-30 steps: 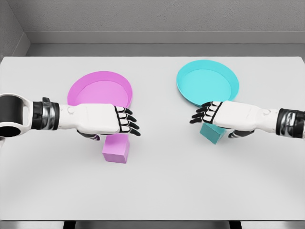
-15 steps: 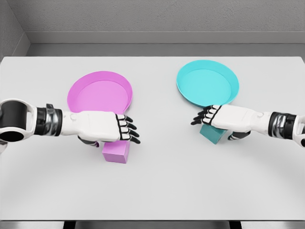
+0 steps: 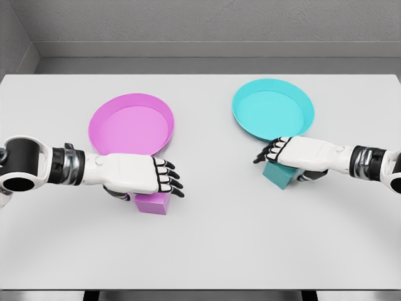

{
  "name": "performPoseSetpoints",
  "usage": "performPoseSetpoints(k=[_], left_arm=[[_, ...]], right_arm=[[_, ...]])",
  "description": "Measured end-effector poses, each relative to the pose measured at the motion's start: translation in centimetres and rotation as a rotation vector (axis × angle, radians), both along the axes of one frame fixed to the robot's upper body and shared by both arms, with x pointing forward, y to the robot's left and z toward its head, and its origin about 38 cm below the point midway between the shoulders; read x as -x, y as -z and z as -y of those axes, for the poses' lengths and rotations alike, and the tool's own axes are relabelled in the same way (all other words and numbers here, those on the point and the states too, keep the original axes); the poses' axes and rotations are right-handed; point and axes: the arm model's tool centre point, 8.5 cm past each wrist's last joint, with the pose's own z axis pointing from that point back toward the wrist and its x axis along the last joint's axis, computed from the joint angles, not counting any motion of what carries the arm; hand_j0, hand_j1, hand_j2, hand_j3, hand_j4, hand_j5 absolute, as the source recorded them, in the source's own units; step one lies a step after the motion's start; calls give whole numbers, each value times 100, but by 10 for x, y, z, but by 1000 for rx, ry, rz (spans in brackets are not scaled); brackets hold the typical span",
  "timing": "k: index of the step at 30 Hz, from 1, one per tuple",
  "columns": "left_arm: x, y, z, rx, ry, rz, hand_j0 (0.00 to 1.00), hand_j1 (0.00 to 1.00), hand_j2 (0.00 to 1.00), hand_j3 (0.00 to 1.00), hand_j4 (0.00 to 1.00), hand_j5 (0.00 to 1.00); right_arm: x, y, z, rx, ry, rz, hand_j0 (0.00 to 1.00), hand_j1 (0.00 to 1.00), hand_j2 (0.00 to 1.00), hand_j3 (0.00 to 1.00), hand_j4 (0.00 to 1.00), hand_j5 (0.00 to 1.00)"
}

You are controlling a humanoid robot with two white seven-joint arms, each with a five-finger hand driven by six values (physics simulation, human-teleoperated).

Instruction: Place the blocks in the corresponding plates according to their colors

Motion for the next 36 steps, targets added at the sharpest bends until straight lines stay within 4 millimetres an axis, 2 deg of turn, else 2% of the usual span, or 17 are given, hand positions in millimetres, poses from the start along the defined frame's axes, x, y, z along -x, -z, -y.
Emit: performPoseSetpoints(k=[1, 2, 13, 18, 21, 23, 26, 30, 32, 33, 34, 35, 36], left_arm=[[0, 1, 0, 0, 0, -2, 99, 99, 99, 99, 99, 99], [0, 1, 0, -1, 0, -2, 98, 98, 98, 98, 98, 98], [4, 6, 5, 4, 11, -17, 97, 97, 97, 97, 97, 97], [4, 6, 6, 5, 12, -17, 84, 84, 84, 84, 84, 84], [4, 7, 6, 5, 12, -19, 75, 75, 75, 75, 75, 75], [4, 7, 6, 6, 12, -20, 73, 73, 73, 73, 73, 73], [5, 8, 5, 6, 10, -24, 66, 66, 66, 66, 66, 66], [6, 11, 6, 1, 14, -32, 48, 48, 48, 48, 48, 48], [5, 10, 7, 0, 17, -26, 44, 44, 44, 44, 44, 44], [5, 10, 7, 0, 17, -23, 44, 44, 44, 44, 44, 44], [5, 9, 7, -1, 19, -18, 44, 44, 44, 44, 44, 44], [4, 7, 7, -2, 20, -12, 44, 44, 44, 44, 44, 44], [2, 3, 7, -1, 21, -1, 44, 44, 44, 44, 44, 44]], right_arm=[[0, 0, 0, 0, 0, 0, 61, 61, 61, 61, 61, 61], [0, 0, 0, -3, 1, 0, 59, 59, 59, 59, 59, 59], [-6, -4, 10, -27, 37, 1, 55, 55, 55, 55, 55, 55], [-12, -15, 17, -61, 61, 12, 54, 54, 54, 54, 54, 54], [-20, -27, 23, -92, 82, 28, 54, 54, 54, 54, 54, 54], [-31, -43, 25, -110, 93, 60, 54, 54, 54, 54, 54, 54], [-47, -56, 28, -149, 120, 81, 54, 54, 54, 54, 54, 54], [-79, -95, 25, -205, 145, 151, 55, 55, 55, 55, 55, 55], [-95, -112, 23, -239, 165, 171, 55, 55, 55, 55, 55, 55], [-101, -114, 21, -253, 173, 168, 57, 57, 57, 57, 57, 57], [-105, -111, 19, -265, 181, 157, 65, 65, 65, 65, 65, 65], [-108, -107, 18, -273, 188, 145, 78, 78, 78, 78, 78, 78], [-110, -105, 18, -281, 194, 139, 100, 100, 100, 100, 100, 100]])
